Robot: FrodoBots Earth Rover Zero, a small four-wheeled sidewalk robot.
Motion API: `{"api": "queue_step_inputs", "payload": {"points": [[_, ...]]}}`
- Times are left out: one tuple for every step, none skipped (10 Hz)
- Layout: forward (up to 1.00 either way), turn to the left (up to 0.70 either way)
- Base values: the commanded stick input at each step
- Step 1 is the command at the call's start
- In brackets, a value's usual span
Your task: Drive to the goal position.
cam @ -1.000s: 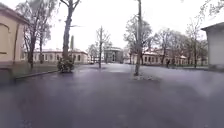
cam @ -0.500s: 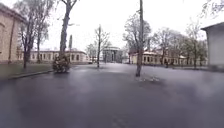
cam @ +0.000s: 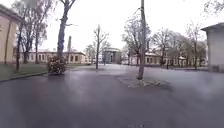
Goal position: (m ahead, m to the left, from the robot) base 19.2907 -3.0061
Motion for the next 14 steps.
{"api": "queue_step_inputs", "payload": {"points": [[1.0,0.06],[1.0,0.19],[1.0,0.34],[1.0,0.31],[1.0,0.07],[1.0,0.0],[1.0,0.0],[1.0,0.0],[1.0,0.0],[1.0,0.0],[1.0,0.0],[1.0,0.0],[1.0,0.0],[1.0,0.0]]}}
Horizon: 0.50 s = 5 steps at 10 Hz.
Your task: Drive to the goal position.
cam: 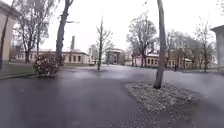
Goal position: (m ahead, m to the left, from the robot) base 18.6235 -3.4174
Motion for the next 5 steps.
{"api": "queue_step_inputs", "payload": {"points": [[1.0,0.0],[1.0,0.0],[1.0,0.0],[1.0,0.0],[1.0,0.0]]}}
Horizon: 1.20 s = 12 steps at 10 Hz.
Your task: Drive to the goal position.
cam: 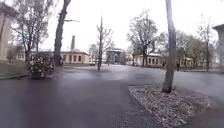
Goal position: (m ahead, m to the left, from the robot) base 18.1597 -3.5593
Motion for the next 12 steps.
{"api": "queue_step_inputs", "payload": {"points": [[1.0,0.0],[1.0,0.0],[1.0,0.0],[1.0,0.0],[1.0,0.0],[1.0,0.0],[1.0,0.0],[1.0,0.0],[1.0,0.0],[1.0,0.0],[1.0,0.0],[1.0,0.0]]}}
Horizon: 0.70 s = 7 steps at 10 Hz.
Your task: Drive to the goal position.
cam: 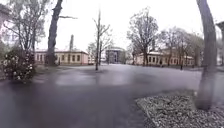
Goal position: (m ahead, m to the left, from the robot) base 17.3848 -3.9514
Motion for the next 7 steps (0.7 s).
{"api": "queue_step_inputs", "payload": {"points": [[1.0,0.0],[1.0,0.0],[1.0,0.0],[1.0,0.0],[1.0,0.0],[1.0,0.0],[1.0,0.0]]}}
